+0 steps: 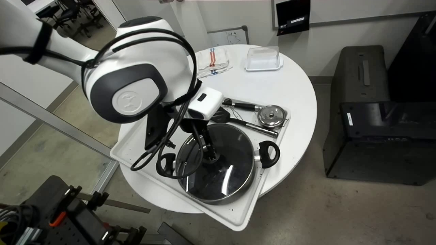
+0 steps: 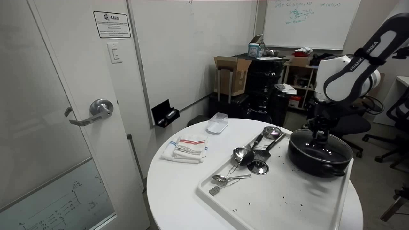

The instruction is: Pick up the lid from the pot and put it on the table

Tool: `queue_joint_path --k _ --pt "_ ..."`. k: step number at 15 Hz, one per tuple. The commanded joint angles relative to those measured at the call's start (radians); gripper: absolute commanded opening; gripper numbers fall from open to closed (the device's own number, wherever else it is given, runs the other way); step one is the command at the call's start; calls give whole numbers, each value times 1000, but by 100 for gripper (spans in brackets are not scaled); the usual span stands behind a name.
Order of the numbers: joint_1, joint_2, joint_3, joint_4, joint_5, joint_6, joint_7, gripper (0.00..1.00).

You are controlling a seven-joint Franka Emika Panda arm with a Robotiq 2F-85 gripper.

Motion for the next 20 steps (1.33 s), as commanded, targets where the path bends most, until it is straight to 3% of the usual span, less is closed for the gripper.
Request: queue_joint_path --k 1,12,20 --pt "18 -17 -13 2 19 2 9 24" --pt "34 -134 -28 -40 -7 -10 4 24" --pt "148 -191 -53 -73 -134 4 40 24"
